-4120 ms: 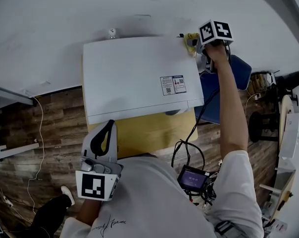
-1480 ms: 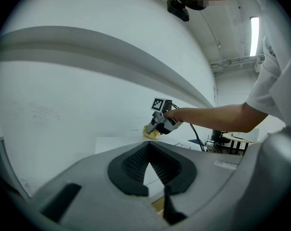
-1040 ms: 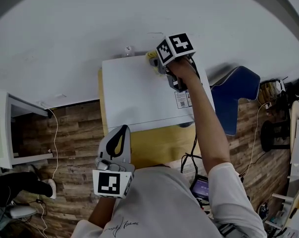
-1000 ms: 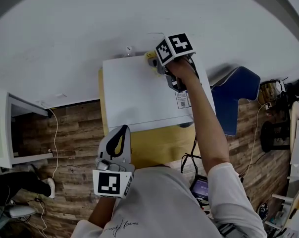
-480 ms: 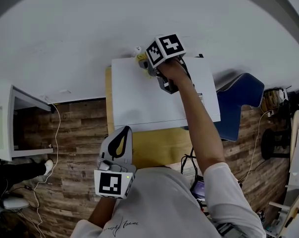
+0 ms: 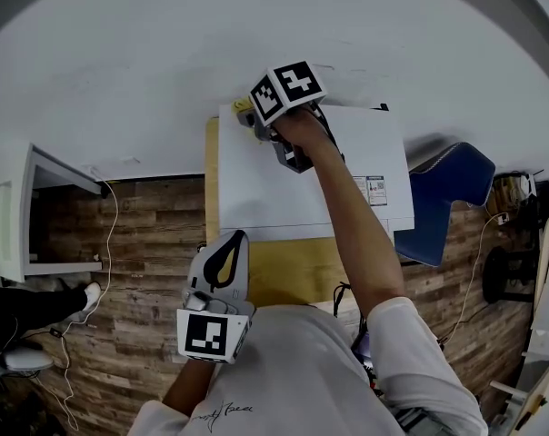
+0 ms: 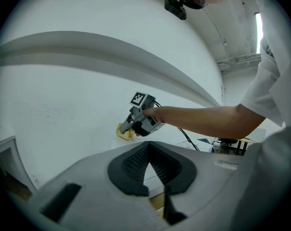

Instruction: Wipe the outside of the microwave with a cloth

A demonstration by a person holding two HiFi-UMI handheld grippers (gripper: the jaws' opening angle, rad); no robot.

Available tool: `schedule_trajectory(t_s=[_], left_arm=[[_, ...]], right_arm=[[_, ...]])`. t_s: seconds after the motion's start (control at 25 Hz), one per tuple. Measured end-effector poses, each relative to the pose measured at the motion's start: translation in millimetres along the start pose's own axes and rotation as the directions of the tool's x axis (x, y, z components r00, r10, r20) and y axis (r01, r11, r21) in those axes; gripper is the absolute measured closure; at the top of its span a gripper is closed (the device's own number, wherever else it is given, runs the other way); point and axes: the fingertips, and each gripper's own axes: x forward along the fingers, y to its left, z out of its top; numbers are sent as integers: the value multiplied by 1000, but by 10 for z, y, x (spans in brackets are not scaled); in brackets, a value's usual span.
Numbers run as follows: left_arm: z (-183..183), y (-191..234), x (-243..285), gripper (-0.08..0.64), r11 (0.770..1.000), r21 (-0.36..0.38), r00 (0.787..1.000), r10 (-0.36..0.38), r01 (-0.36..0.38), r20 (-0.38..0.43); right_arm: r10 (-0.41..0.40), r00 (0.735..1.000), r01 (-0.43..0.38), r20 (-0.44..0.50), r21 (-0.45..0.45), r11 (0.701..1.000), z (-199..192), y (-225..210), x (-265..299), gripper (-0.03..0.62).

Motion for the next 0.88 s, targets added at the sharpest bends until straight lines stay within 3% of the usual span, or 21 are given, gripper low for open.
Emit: schedule_trajectory(t_s=[0.16, 0.4, 0.64, 0.88], left_arm=[[-14, 51, -42, 568, 1000, 0, 1000, 17, -17, -11], [-33, 30, -54, 569, 1000, -7, 1000, 18, -18, -7], [-14, -161, -56, 568, 1000, 3, 1000, -12, 12, 6], [-76, -447, -93, 569, 999, 15, 999, -46, 45, 5]], right_arm=[[13, 1000, -13, -16, -52, 999, 62, 204, 127, 477], [137, 990, -135, 27, -52, 989, 60, 542, 105, 477], [93, 994, -89, 55, -77, 993, -78, 367, -355, 477], [-8, 997, 10, 74, -35, 999, -375, -204, -987, 476]])
